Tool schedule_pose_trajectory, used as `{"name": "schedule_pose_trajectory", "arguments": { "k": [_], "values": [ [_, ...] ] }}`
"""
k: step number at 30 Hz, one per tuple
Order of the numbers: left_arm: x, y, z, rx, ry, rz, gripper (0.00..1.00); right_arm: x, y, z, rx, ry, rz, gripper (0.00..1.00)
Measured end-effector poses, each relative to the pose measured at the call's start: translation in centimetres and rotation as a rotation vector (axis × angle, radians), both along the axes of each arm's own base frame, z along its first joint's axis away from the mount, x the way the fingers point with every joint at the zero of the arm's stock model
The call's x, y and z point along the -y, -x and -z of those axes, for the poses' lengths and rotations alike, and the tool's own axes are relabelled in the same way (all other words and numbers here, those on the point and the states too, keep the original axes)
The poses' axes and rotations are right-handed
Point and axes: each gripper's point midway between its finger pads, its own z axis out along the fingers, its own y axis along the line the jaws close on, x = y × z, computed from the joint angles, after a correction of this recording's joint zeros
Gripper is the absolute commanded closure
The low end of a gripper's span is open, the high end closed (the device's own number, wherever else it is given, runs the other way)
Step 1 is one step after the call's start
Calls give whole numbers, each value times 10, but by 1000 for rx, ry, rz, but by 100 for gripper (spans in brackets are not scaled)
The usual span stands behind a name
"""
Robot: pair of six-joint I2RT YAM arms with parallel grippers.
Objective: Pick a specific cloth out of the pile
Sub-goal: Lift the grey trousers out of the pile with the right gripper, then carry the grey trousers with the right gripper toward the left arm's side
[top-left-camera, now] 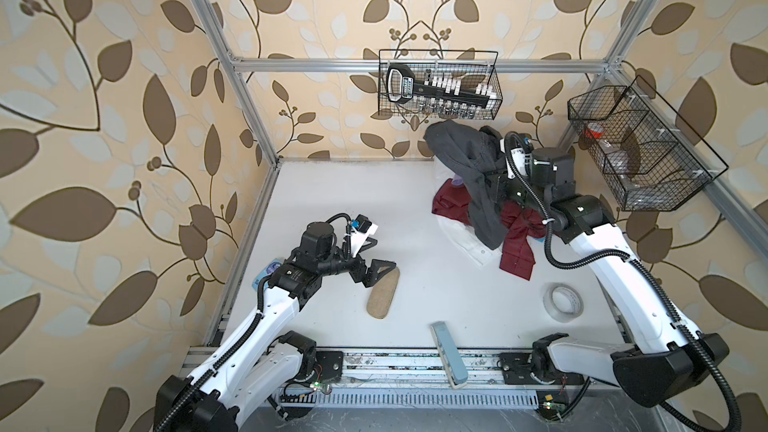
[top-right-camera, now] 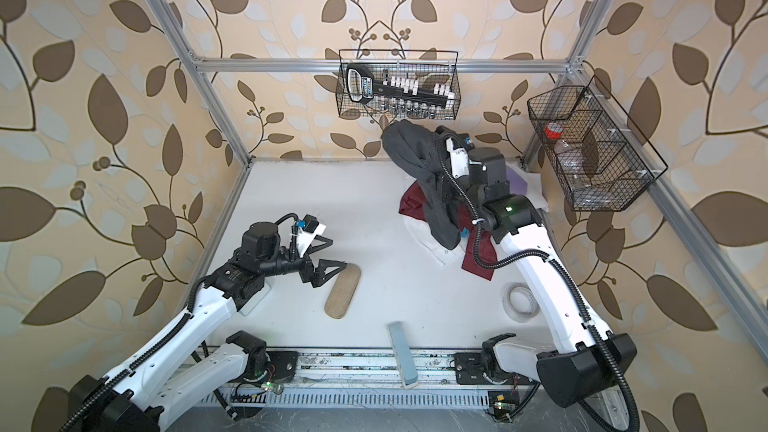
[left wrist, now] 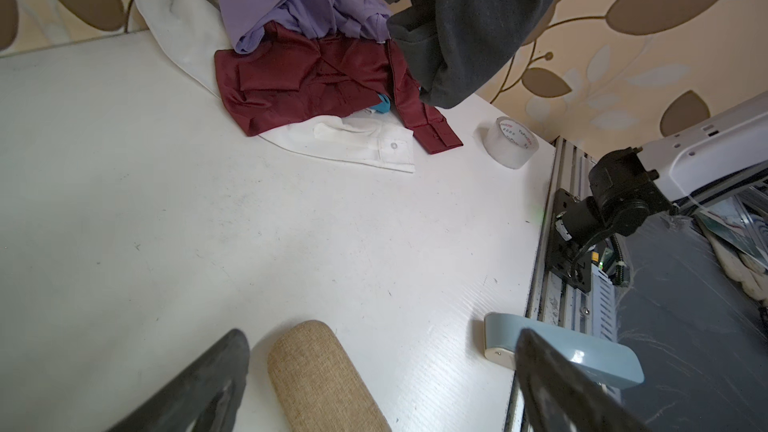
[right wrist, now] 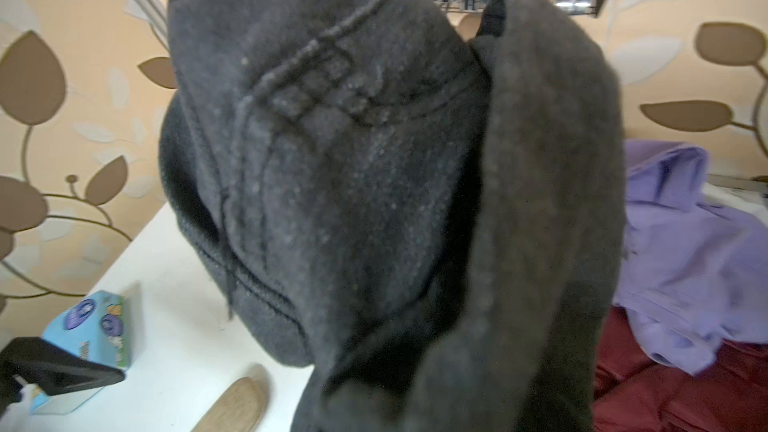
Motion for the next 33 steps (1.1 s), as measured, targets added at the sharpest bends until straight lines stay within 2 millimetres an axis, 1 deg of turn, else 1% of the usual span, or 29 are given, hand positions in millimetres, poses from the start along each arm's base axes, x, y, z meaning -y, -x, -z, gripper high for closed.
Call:
{"name": "schedule_pose_trajectory", "arguments": {
  "k": [2,5,7,12,14,22,25,27,30,33],
  "values": [
    [-1,0,-2,15,3,-7,1,-20,-5,0,-12,-14,-50,100],
    [-2,0,-4,29,9,-11,1,-53,-16,6,-40,-19,-118,100],
    [-2,0,-5,34,11,-16,1,-78,-24,13,-59,-13,-163,100],
    [-4,-1,-7,45,13,-36,1,-132,-45,33,-109,-10,-262,100],
    [-5,0,-8,55,17,-38,1,-152,-56,41,-127,-16,-299,100],
    [-9,4,-16,108,33,-56,1,-229,-113,76,-167,-98,-440,100],
    [-10,3,-18,127,36,-66,1,-254,-127,95,-182,-161,-499,100],
    [-11,4,-19,140,41,-69,1,-269,-131,111,-201,-212,-536,100],
    [-12,3,-21,150,40,-80,1,-293,-133,140,-240,-290,-593,100],
    [-13,2,-21,152,38,-87,1,-319,-130,169,-269,-368,-653,100]
  ]
}}
